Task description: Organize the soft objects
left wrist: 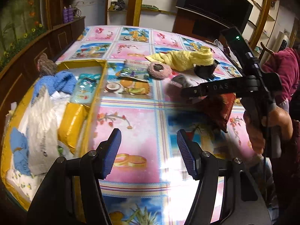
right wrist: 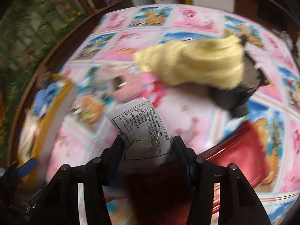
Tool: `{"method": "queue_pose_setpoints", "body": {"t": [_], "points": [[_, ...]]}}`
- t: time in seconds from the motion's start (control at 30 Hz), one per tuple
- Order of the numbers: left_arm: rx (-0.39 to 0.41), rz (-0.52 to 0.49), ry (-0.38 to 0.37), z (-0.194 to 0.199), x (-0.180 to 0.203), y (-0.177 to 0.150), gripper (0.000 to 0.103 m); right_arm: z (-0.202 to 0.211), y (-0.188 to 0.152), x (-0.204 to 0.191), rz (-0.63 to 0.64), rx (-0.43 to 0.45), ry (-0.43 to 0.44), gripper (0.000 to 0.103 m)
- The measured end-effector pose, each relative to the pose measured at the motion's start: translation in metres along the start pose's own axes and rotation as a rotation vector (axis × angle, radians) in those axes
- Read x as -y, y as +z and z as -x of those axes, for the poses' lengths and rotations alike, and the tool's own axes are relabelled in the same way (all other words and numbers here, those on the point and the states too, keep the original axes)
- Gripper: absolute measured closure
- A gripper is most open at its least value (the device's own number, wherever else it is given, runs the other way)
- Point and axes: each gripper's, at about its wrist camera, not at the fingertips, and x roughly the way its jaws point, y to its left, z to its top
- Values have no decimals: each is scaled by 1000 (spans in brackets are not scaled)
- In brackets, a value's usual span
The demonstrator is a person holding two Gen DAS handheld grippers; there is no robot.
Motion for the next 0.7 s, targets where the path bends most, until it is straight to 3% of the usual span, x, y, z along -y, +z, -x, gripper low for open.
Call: {"method": "queue_pose_setpoints", "body": {"t": [0.07,0.17,0.27,0.33,0.4,0.47,0.6,0.7], "points": [[-23,17,-33,-5,0,0,41,2,-12,-11,35,-41,111,49],[-41,34,-53,-11,0,2,41,9,-24,-19,57,-70,209,49],[-45,10,-79,-14,9,5,41,31,-31,-10,10,-7,263,45],[-46,-1,-116,-14,16,6,41,50,-33,3,-43,55,285,36],[-44,-14,-125,-16,22,7,41,68,-34,14,-62,113,255,36],[-41,-22,-112,-21,27,11,41,83,-36,25,-64,178,140,36],[-46,-60,-60,-49,36,26,41,86,-24,40,-82,220,14,36],[-84,-90,-16,-74,40,31,41,83,-2,34,-23,250,-99,36]]}}
